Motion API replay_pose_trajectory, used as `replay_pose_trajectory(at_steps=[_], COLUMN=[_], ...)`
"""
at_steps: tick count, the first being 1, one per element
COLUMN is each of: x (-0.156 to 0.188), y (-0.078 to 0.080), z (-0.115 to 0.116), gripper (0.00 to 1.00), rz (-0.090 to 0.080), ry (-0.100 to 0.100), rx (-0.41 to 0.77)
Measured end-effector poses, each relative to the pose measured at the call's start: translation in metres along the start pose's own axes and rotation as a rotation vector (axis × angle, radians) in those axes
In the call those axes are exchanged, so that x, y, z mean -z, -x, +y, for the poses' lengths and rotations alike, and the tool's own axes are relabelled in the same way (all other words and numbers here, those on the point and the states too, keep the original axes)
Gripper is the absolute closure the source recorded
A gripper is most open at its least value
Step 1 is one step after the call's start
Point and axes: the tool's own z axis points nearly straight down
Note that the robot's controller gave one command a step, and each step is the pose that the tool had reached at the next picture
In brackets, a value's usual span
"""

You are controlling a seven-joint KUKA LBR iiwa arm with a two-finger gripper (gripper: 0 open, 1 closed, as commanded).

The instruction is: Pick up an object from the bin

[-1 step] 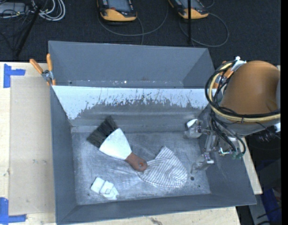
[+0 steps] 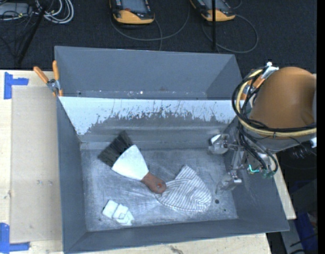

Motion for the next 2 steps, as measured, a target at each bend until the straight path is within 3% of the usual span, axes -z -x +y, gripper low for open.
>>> replay_pose_trajectory(at_steps=[1,2], x=[-0.021,-0.079], y=[0.005,0.0], z=[0.017,0.045], gripper=[0.0,0.0], rz=[-0.006,-0.005], ry=[-0.002,0.0], rx=[0.066,0.121])
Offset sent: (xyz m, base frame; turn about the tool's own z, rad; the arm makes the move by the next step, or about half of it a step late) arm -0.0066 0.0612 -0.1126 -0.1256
